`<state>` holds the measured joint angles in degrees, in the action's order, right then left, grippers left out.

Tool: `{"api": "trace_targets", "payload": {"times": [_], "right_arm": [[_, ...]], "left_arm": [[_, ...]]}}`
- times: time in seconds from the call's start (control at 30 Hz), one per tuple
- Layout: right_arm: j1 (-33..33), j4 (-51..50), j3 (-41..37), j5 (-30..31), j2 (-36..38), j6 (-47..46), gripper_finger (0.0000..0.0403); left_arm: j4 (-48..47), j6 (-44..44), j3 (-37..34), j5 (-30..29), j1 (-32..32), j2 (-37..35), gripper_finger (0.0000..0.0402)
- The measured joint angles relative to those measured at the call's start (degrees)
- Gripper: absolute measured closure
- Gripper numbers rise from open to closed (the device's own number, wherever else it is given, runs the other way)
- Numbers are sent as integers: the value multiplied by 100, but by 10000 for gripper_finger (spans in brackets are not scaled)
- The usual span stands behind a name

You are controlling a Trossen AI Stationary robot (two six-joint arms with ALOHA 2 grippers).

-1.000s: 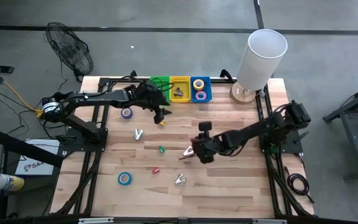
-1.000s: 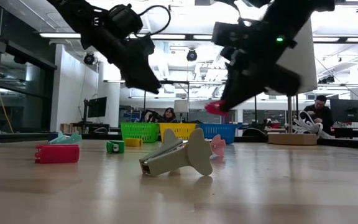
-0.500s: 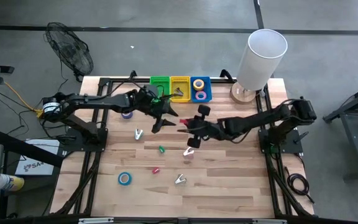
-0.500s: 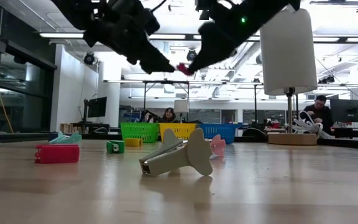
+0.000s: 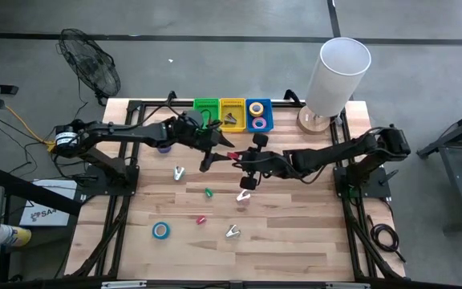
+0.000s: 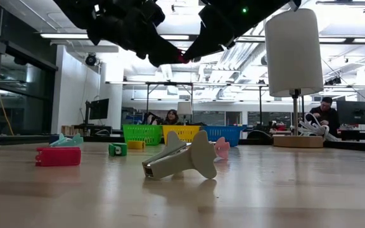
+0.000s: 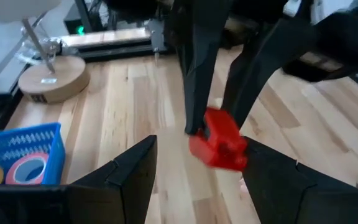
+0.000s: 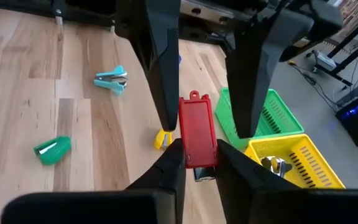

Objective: Pick and place Stapler, Stapler remover, tape
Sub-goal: Put the right red stapler into the green bin

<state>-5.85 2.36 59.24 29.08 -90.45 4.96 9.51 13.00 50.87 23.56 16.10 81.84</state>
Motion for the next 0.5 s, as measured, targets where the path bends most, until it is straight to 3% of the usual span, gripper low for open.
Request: {"api": "trace_targets", "payload": {"times": [0.33,0.5], "right_arm": [[138,4,0,-52,0,16,338],[175,-15,0,-57,-2,12,345]], "left_arm": [[-19,2,0,32,-2,0,185],[-27,8,0,6,-2,0,216]]}}
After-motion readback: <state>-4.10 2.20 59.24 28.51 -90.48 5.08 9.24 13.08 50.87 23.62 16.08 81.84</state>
